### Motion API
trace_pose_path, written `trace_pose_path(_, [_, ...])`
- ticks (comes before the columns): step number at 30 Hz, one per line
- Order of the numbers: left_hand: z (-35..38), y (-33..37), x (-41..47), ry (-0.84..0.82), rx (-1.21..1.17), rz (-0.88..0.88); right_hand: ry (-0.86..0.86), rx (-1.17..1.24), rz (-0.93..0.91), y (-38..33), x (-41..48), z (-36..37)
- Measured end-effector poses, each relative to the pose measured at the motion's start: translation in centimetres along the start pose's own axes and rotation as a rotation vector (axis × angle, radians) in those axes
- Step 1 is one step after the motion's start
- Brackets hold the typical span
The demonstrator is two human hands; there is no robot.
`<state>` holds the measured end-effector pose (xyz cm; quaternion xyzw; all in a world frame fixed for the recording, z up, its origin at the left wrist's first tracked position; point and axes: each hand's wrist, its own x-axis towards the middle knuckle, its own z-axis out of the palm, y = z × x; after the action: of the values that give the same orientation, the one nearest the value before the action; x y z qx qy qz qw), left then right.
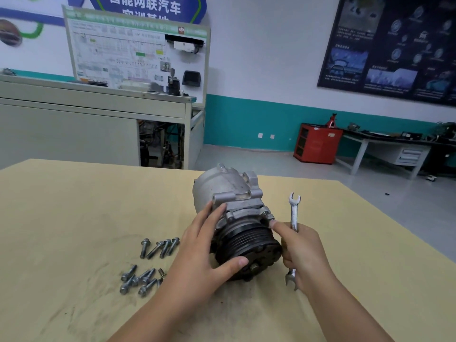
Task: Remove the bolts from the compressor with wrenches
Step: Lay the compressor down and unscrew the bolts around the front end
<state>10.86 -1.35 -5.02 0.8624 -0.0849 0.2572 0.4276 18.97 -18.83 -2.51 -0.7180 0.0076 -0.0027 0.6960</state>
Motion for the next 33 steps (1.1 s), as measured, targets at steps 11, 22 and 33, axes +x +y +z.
trace_pose_path(11, [-0.1, 0.0, 0.1, 0.019, 0.017, 0.010, 0.034, -0.108, -0.177, 1.8, 1.1, 0.3])
trace_pose_path(22, [0.1, 0.0, 0.0, 0.022, 0.030, 0.033, 0.098, -0.112, -0.239, 2.5, 1.0, 0.2])
trace_pose_path(33, [0.3, -0.3, 0.1, 0.029, 0.026, 0.037, 0.094, -0.048, -0.192, 2.9, 1.2, 0.5])
